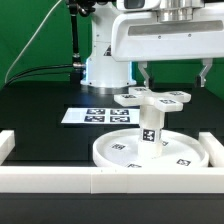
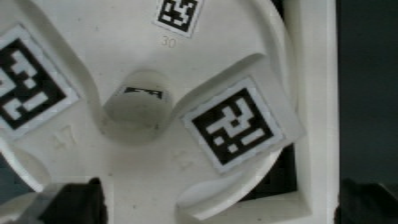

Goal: Assemble round table

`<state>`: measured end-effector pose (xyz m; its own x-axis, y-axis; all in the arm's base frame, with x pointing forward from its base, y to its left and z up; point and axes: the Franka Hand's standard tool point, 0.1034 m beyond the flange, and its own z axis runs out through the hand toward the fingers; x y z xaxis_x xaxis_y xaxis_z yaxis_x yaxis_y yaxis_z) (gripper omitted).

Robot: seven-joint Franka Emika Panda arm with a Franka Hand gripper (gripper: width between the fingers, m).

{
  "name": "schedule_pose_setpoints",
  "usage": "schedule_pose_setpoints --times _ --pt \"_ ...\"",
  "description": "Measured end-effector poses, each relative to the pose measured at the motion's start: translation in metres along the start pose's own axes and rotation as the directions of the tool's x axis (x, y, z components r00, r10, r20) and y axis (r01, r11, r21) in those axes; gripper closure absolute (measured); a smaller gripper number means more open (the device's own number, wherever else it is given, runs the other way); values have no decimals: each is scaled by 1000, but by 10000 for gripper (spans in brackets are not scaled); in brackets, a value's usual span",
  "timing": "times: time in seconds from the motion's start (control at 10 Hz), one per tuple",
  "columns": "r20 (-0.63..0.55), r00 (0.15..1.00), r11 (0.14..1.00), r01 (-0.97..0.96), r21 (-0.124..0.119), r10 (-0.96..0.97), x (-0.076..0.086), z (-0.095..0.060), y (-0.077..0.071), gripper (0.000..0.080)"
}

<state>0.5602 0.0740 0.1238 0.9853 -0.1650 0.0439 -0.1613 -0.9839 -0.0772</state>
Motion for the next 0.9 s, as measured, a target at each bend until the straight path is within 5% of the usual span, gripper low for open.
schedule_pose_setpoints --times 0.3,0.6,0.9 --pt "4 953 953 303 -16 -303 0 1 2 150" --pt "33 785 784 619 -54 -618 2 1 4 150" --pt "45 649 647 761 -56 -759 4 1 6 150"
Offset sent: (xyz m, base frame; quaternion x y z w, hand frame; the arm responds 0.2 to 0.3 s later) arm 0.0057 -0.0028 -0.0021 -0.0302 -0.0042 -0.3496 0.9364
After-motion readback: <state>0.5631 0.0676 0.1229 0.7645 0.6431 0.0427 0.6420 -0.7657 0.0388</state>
